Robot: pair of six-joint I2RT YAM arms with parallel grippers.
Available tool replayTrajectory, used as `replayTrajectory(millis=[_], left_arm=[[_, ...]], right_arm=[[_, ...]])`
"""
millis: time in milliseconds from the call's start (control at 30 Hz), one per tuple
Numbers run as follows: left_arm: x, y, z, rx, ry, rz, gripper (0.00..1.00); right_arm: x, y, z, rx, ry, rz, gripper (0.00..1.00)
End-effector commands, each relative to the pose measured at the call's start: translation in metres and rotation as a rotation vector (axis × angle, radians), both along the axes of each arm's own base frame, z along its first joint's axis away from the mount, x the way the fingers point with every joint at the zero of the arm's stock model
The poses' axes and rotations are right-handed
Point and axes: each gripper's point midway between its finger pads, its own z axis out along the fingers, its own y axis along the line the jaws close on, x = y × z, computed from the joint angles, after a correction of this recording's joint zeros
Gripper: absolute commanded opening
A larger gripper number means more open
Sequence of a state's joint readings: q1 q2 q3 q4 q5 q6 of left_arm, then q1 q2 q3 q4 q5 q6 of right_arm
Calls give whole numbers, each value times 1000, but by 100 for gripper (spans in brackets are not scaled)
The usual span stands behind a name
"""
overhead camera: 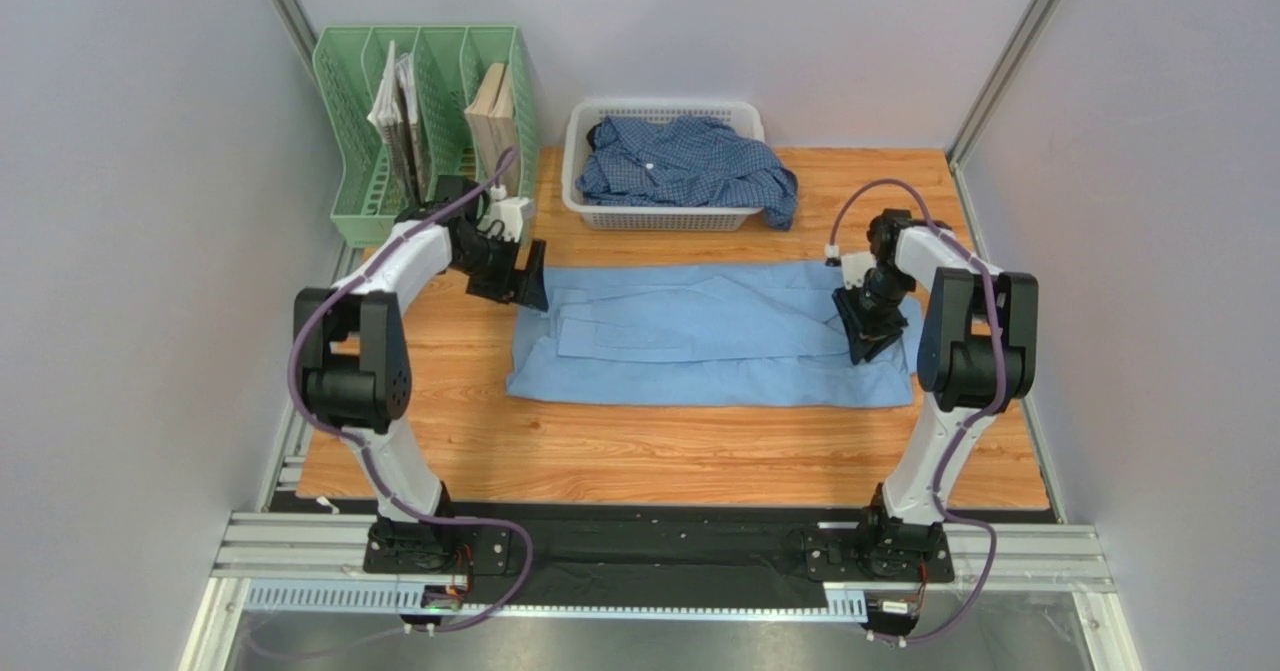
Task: Fold and stack the long sleeve shirts
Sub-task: Fold the shirt
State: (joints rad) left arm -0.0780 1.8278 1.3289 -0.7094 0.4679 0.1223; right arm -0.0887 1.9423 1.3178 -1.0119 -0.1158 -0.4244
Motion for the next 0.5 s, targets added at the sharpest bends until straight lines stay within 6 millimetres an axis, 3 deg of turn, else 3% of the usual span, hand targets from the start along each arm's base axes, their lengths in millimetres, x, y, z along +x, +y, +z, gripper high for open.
replayTrajectory(millis=[0,67,100,133,200,233,267,300,333,367,400,433,467], left_arm=[[0,-13,95,-63,-350,-158,99],[-6,-16,127,-73,-462,-221,99],[-10,-18,143,-81,-515,-250,99],[-12,-21,148,-90,-544,-279,99],[-18,-34,166,-150,-642,-386,99],[-19,-38,165,-176,-646,-392,99],[-21,-44,169,-208,-672,-441,99],[-28,-47,158,-231,-621,-491,99],[-24,-54,165,-242,-628,-518,99],[-14,-55,158,-181,-602,-515,99],[-24,-75,131,-172,-496,-617,96],[-18,-86,139,-161,-516,-673,91],[-18,-92,130,-144,-490,-699,89]], right_arm=[[54,-104,-11,-294,-131,84,32],[81,-137,-3,-354,-174,85,31],[91,-146,-9,-366,-161,83,32],[127,-161,21,-404,-262,53,32],[139,-151,39,-339,-287,26,35],[158,-150,70,-323,-367,0,36],[158,-144,82,-290,-384,-16,37],[152,-129,92,-222,-375,-34,39],[149,-120,111,-184,-411,-43,39],[141,-113,113,-158,-402,-51,40],[133,-106,114,-124,-391,-55,40],[124,-101,129,-119,-412,-67,40],[106,-96,112,-101,-354,-72,40]])
